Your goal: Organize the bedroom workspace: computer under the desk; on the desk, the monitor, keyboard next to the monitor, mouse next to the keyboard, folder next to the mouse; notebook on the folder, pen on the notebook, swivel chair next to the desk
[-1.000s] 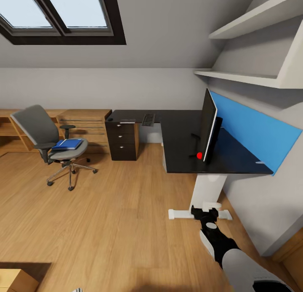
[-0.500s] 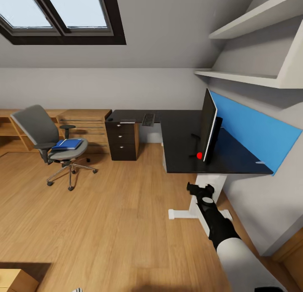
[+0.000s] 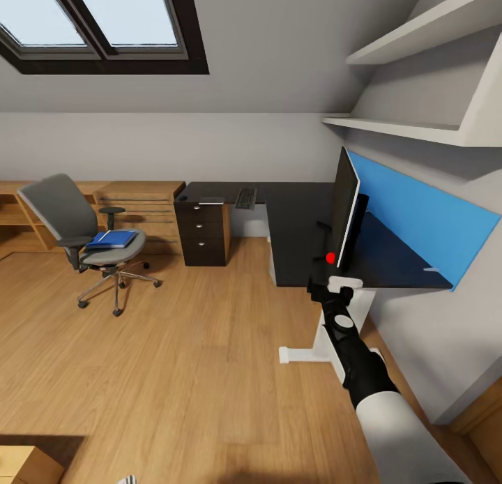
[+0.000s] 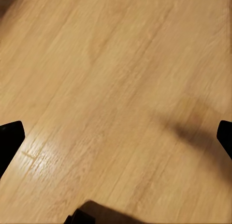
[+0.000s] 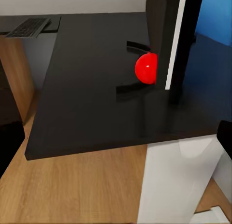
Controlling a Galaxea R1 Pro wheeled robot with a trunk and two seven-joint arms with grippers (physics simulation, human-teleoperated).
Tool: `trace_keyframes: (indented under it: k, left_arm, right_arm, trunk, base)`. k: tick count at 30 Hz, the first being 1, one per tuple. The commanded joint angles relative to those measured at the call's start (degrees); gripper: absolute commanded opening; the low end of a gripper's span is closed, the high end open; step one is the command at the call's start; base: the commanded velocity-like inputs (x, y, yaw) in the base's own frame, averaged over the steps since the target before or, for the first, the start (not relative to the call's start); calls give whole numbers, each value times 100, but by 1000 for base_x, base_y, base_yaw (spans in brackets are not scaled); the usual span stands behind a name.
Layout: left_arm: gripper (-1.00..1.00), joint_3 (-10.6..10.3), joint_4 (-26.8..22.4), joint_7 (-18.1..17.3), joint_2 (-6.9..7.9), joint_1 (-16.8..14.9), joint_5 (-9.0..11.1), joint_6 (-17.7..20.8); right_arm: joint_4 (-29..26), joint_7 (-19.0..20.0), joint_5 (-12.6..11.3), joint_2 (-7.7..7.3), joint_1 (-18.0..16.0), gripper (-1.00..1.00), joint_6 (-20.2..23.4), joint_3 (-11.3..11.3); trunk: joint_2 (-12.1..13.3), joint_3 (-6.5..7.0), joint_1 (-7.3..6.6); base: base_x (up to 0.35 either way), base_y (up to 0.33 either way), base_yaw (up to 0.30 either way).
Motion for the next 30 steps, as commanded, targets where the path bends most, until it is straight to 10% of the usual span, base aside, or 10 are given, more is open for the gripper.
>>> trace_keyframes:
  k: [1, 30]
  left_arm:
    - [100, 49, 4, -40, -8, -5, -45, -50]
    - [100, 41, 13, -40, -14, -5, -45, -138]
  right_arm:
    - [-88, -38, 11, -5, 1, 100, 15, 24]
    - [152, -700, 39, -44, 56, 100, -1112, 31]
  trunk:
    - [-3, -6, 0]
    - [-3, -6, 0]
  base:
    - [0, 0, 0]
    - [43, 0, 0]
